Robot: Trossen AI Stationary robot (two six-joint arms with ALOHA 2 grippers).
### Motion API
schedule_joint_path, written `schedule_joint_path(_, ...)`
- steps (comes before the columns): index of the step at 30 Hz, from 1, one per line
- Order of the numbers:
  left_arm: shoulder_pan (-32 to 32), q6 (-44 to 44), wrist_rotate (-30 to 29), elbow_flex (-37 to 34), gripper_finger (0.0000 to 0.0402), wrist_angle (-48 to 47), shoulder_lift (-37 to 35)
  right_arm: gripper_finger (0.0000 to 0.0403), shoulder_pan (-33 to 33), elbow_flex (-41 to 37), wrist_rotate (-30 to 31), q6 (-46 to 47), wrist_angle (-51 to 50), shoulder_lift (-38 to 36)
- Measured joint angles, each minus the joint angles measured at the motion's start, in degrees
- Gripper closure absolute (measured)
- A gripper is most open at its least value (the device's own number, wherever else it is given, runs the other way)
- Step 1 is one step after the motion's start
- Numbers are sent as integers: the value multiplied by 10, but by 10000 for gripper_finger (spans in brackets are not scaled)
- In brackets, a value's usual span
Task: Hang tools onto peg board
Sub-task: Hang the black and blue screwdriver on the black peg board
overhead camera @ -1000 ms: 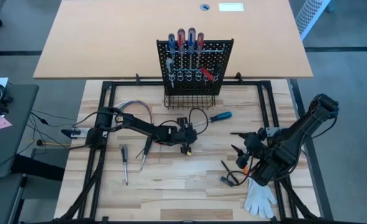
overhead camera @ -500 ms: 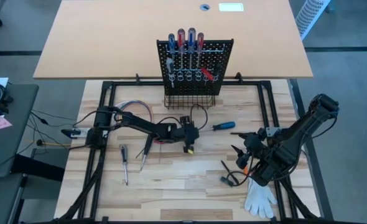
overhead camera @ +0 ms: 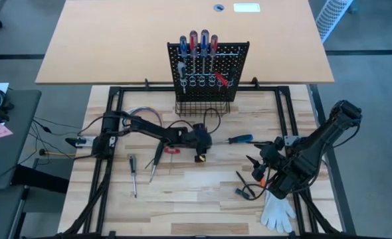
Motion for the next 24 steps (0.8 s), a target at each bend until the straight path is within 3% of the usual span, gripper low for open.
schedule_joint_path(13,3,-15,18,-2,385,10,0,127,0,0,0,-2,2,0)
schedule_joint_path(24,-12,-14,4,-2,399,24,0,127,3,0,0,-4,3,0)
